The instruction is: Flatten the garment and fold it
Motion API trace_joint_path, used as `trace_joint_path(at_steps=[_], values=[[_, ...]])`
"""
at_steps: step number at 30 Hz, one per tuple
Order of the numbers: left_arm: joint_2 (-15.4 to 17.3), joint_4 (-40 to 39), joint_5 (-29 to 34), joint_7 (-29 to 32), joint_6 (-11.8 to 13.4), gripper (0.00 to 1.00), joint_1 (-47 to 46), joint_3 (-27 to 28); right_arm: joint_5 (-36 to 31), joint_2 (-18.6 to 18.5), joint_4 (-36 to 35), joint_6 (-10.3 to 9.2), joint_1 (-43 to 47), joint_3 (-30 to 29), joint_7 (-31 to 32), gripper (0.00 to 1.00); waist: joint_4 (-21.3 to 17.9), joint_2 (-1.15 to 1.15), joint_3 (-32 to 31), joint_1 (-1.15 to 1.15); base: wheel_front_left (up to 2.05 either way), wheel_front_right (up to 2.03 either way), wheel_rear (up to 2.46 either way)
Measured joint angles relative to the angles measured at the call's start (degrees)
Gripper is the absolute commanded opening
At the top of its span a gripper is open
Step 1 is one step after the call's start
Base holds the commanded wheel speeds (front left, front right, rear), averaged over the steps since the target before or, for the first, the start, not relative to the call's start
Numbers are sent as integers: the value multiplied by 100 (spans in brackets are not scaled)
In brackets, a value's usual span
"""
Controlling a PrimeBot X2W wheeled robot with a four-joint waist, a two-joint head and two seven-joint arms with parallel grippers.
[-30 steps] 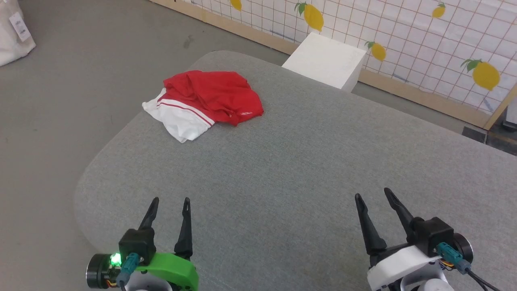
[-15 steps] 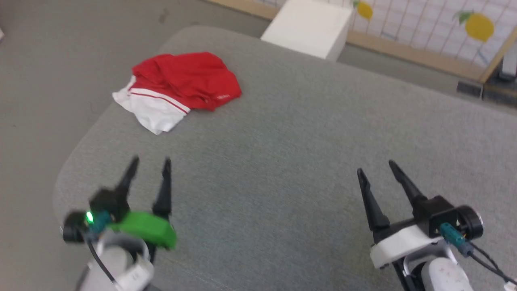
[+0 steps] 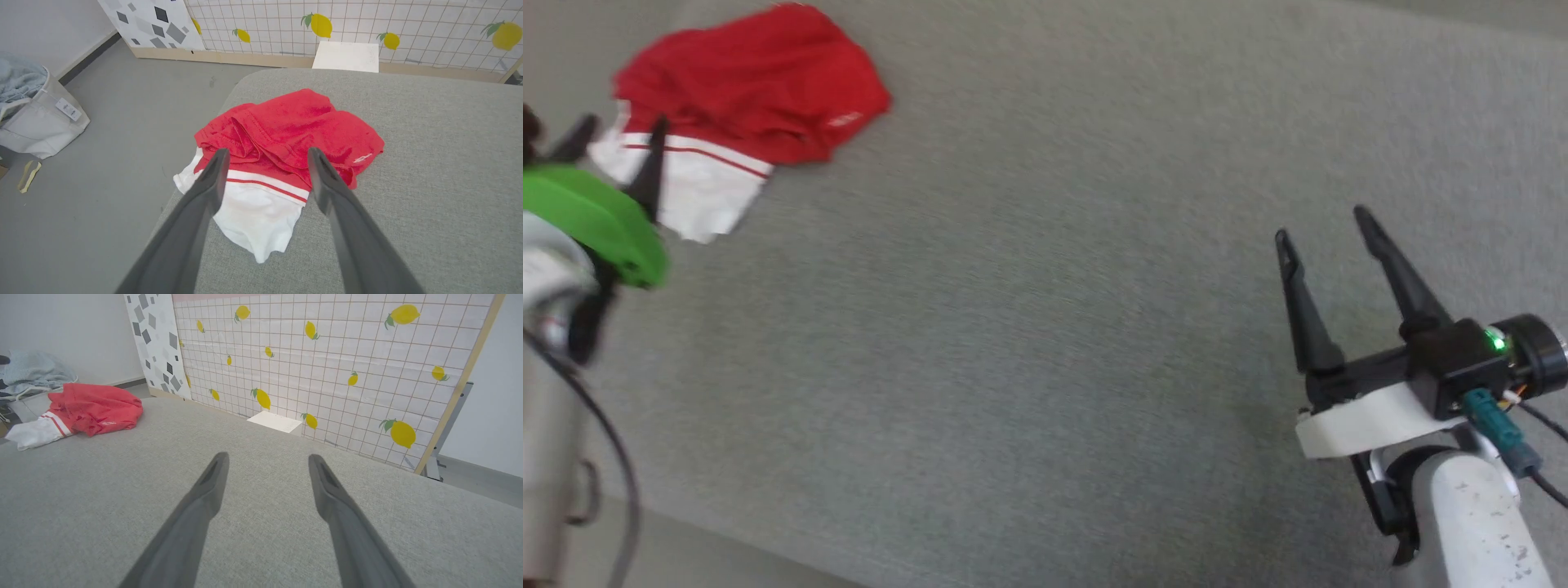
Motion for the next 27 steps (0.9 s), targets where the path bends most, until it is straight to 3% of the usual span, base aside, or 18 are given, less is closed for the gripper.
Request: trace_joint_path(at_steps=[4,11,15,21,22,23,27], values=[[603,446,-838,781,0,100,-530,-231,-7,-1,-196,0,-74,-3,23,100,-276,0,408,0,0,0,0],[1189,1310,-2171,2229,-1,100,-1059,-338,-4,-2,-322,0,-151,107,8,100,-800,0,968,-1,0,0,0],[1287,1786,-2585,2622,-1,100,-1126,-342,34,-3,-374,0,-190,143,-41,100,-1084,0,1216,-1,0,0,0],[1500,2214,-2882,2722,-1,100,-1251,-275,44,-3,-485,0,-190,169,-80,100,-1363,1,1512,-2,0,0,0],[1546,2237,-2919,2781,-3,82,-1260,-281,44,-7,-495,0,-190,166,-80,100,-1396,1,1551,-2,0,0,0],[1580,2228,-2956,2846,-8,0,-1260,-308,44,-7,-504,0,-190,160,-80,100,-1417,1,1577,-2,0,0,0],[1699,2126,-3182,2930,-7,0,-1267,-428,32,-7,-512,0,-190,114,-79,100,-1440,1,1616,-2,0,0,0]])
